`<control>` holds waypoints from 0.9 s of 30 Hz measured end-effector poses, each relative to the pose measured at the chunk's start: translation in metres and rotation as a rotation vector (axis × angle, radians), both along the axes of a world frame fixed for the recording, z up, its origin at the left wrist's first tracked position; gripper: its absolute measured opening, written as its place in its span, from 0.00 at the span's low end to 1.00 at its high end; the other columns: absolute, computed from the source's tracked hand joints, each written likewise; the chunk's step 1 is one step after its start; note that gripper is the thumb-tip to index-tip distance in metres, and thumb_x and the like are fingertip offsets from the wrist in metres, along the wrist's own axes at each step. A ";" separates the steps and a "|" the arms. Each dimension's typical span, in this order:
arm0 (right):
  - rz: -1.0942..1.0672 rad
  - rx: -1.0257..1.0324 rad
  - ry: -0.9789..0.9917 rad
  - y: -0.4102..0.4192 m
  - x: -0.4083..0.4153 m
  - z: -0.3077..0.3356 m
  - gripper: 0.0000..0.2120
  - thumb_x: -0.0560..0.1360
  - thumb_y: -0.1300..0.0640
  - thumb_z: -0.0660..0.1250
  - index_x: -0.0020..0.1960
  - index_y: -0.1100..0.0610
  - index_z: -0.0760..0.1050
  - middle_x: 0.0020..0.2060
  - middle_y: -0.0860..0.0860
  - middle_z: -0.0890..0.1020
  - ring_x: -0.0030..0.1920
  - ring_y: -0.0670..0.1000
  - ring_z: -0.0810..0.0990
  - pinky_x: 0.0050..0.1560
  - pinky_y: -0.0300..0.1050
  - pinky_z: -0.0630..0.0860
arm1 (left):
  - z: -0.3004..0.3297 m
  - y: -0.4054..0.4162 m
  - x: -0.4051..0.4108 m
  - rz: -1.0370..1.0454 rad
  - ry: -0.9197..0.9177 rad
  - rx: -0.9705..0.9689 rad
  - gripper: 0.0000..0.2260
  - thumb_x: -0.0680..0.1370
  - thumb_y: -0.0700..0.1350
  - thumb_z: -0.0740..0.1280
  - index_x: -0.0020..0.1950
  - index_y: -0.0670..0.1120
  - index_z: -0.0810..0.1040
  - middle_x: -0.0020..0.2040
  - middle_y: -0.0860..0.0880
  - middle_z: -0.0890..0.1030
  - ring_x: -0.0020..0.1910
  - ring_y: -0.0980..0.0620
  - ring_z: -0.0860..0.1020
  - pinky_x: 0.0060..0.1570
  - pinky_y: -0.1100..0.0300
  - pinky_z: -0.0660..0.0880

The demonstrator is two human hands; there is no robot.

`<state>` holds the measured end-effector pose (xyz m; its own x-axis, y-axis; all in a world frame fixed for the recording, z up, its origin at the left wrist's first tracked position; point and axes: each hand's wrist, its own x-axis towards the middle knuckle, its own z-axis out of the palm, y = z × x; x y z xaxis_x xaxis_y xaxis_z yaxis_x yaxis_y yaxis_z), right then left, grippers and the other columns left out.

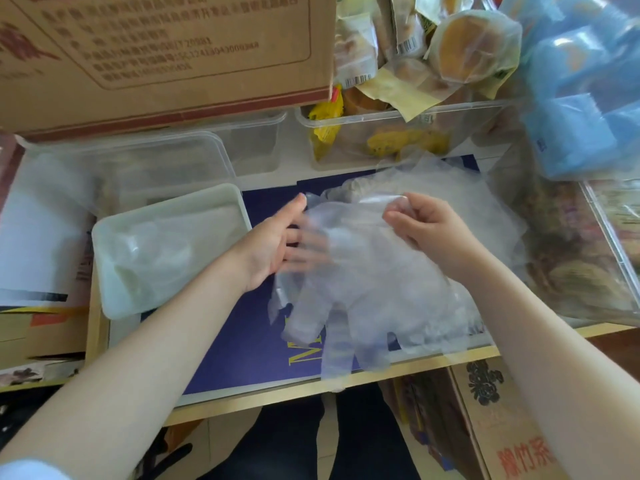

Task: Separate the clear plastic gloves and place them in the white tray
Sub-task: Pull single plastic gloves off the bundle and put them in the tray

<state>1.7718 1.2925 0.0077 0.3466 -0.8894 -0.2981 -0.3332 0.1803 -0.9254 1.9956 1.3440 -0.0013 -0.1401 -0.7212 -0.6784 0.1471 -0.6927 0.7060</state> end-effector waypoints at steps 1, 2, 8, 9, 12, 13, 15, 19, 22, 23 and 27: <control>-0.036 0.031 0.003 0.000 -0.007 -0.004 0.10 0.78 0.63 0.62 0.39 0.55 0.73 0.22 0.43 0.69 0.24 0.41 0.63 0.25 0.32 0.61 | 0.001 -0.005 0.000 -0.019 -0.009 0.043 0.24 0.73 0.66 0.57 0.52 0.48 0.75 0.46 0.45 0.83 0.45 0.45 0.83 0.44 0.54 0.78; -0.067 0.049 0.026 0.000 -0.013 -0.006 0.10 0.78 0.63 0.61 0.40 0.54 0.73 0.21 0.44 0.71 0.23 0.41 0.63 0.25 0.32 0.61 | 0.001 -0.011 0.000 -0.036 -0.034 0.074 0.24 0.75 0.66 0.56 0.54 0.47 0.75 0.46 0.44 0.83 0.44 0.45 0.83 0.41 0.56 0.78; -0.128 0.150 -0.043 0.010 -0.033 0.003 0.08 0.78 0.64 0.61 0.43 0.54 0.74 0.29 0.48 0.81 0.21 0.42 0.60 0.21 0.32 0.58 | -0.003 -0.034 -0.013 -0.265 -0.312 0.015 0.11 0.77 0.54 0.64 0.50 0.47 0.78 0.34 0.51 0.83 0.30 0.57 0.78 0.31 0.67 0.70; -0.148 0.170 -0.089 0.011 -0.035 0.004 0.08 0.78 0.63 0.60 0.43 0.54 0.73 0.31 0.48 0.83 0.21 0.42 0.60 0.21 0.32 0.58 | -0.005 -0.034 -0.018 -0.299 -0.339 0.016 0.13 0.77 0.56 0.63 0.48 0.48 0.78 0.34 0.51 0.82 0.30 0.56 0.77 0.32 0.66 0.70; -0.258 0.229 -0.158 0.014 -0.042 -0.001 0.07 0.79 0.60 0.59 0.42 0.54 0.71 0.35 0.49 0.84 0.21 0.43 0.60 0.22 0.34 0.57 | -0.010 -0.032 -0.028 -0.297 -0.316 0.068 0.23 0.78 0.63 0.54 0.47 0.46 0.79 0.37 0.49 0.81 0.33 0.54 0.74 0.35 0.63 0.69; -0.311 0.251 -0.160 0.016 -0.046 -0.005 0.08 0.79 0.59 0.60 0.42 0.53 0.70 0.36 0.49 0.85 0.22 0.44 0.61 0.22 0.34 0.59 | -0.013 -0.032 -0.031 -0.287 -0.302 0.083 0.26 0.79 0.63 0.52 0.47 0.46 0.80 0.38 0.48 0.80 0.35 0.53 0.74 0.36 0.63 0.69; -0.447 0.306 -0.160 0.020 -0.057 -0.015 0.07 0.79 0.57 0.60 0.42 0.53 0.71 0.37 0.49 0.85 0.25 0.45 0.67 0.25 0.36 0.64 | -0.018 -0.029 -0.034 -0.313 -0.389 0.058 0.25 0.79 0.63 0.52 0.46 0.46 0.80 0.41 0.49 0.80 0.38 0.53 0.74 0.39 0.61 0.69; -0.695 0.353 -0.256 0.028 -0.081 -0.028 0.06 0.79 0.57 0.60 0.44 0.55 0.71 0.37 0.50 0.85 0.29 0.47 0.76 0.31 0.42 0.68 | -0.033 -0.022 -0.039 -0.400 -0.779 -0.239 0.16 0.78 0.56 0.62 0.56 0.45 0.76 0.50 0.48 0.79 0.48 0.49 0.77 0.48 0.56 0.72; -0.739 0.310 -0.172 0.035 -0.090 -0.034 0.05 0.79 0.57 0.61 0.44 0.55 0.72 0.33 0.48 0.84 0.33 0.47 0.78 0.33 0.42 0.71 | -0.035 -0.017 -0.047 -0.473 -1.024 -0.305 0.26 0.74 0.60 0.64 0.64 0.44 0.70 0.60 0.45 0.72 0.57 0.45 0.74 0.54 0.52 0.72; -0.731 0.284 -0.121 0.036 -0.091 -0.036 0.04 0.78 0.57 0.61 0.45 0.55 0.72 0.34 0.47 0.85 0.38 0.49 0.79 0.38 0.45 0.71 | -0.035 -0.016 -0.052 -0.505 -1.089 -0.296 0.29 0.73 0.63 0.64 0.65 0.43 0.69 0.60 0.44 0.71 0.58 0.44 0.73 0.53 0.50 0.73; -0.697 0.231 -0.023 0.039 -0.085 -0.035 0.04 0.78 0.56 0.61 0.45 0.53 0.72 0.35 0.45 0.85 0.32 0.45 0.71 0.33 0.39 0.67 | -0.036 -0.014 -0.073 -0.627 -1.336 -0.285 0.36 0.71 0.64 0.67 0.67 0.41 0.63 0.61 0.43 0.67 0.56 0.41 0.74 0.48 0.51 0.70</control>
<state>1.6864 1.3318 -0.0270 -0.2680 -0.8209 -0.5042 -0.0513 0.5348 -0.8434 1.9224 1.3301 -0.0374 0.1235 -0.9066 -0.4036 -0.9564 -0.2172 0.1952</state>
